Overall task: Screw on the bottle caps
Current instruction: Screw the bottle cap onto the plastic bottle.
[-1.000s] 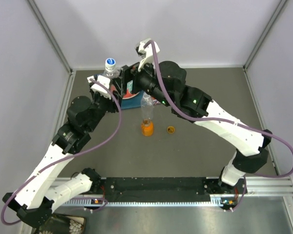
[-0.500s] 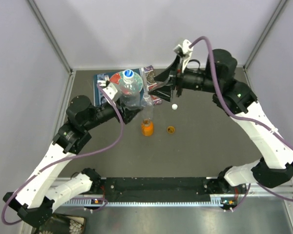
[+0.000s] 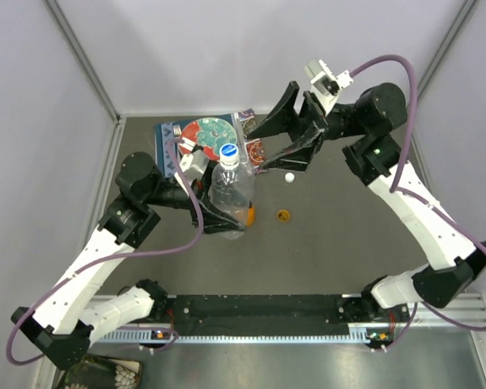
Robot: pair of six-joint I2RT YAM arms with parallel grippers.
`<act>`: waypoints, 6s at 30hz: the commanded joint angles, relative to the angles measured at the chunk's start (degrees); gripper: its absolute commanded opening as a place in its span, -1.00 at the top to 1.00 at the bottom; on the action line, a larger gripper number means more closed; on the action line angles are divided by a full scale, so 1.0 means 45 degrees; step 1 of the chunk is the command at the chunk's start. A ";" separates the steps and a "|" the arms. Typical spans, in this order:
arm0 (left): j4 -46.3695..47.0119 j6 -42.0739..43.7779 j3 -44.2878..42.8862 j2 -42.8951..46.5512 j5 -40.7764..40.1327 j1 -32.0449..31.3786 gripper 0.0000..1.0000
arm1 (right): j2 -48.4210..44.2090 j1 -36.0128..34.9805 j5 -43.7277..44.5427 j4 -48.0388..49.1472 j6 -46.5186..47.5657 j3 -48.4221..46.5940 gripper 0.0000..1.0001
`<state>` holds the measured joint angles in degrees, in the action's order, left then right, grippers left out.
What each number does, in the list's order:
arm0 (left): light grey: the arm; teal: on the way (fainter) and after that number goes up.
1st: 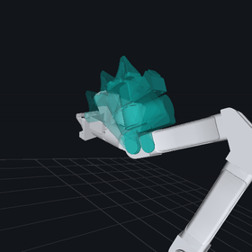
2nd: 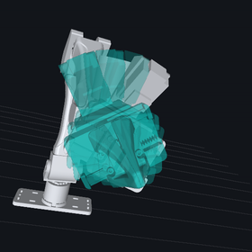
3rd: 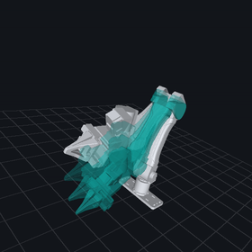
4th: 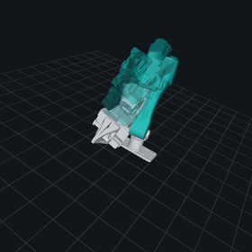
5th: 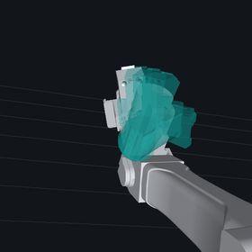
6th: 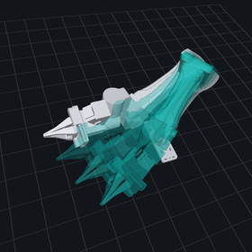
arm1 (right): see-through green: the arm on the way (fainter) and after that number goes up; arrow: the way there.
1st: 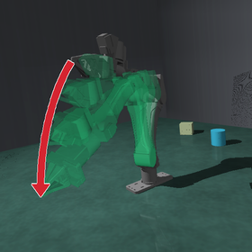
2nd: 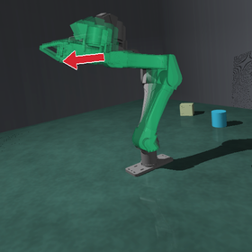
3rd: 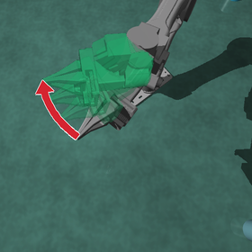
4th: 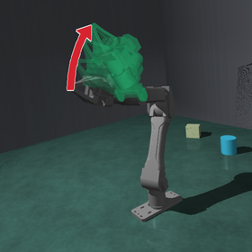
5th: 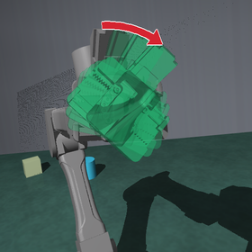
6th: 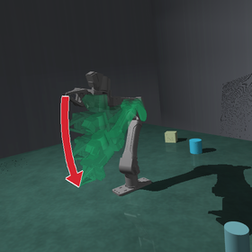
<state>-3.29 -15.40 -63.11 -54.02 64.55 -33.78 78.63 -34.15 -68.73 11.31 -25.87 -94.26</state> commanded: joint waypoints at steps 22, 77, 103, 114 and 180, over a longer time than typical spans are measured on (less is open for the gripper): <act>0.1649 -0.0582 0.0568 -0.0242 0.1573 -0.0189 0.51 | 0.4264 -0.1278 -0.2207 1.3504 -1.1422 -0.3700 -0.28; -0.0597 0.2797 -0.0623 0.0266 -0.5008 0.0182 0.71 | 0.4891 -0.2235 -0.2909 1.2858 -1.1381 -0.1770 1.00; -0.0148 0.1605 -0.1639 -0.0125 -0.7958 0.0573 0.85 | 0.2566 -0.1844 -0.0589 -0.0656 -0.0366 -0.0968 1.00; -0.0128 0.1683 -0.1736 -0.0027 -0.9266 0.0729 0.88 | 0.1922 -0.1961 0.0369 -0.0893 0.0006 0.0008 1.00; -0.0812 0.1723 0.1330 0.1301 -1.1514 0.0749 0.87 | 0.1589 -0.3036 0.5664 -0.4271 0.2174 -0.3156 1.00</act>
<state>-11.55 -2.22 -57.23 -48.84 19.57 -32.01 87.29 -46.46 -38.46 -6.46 -15.97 -105.21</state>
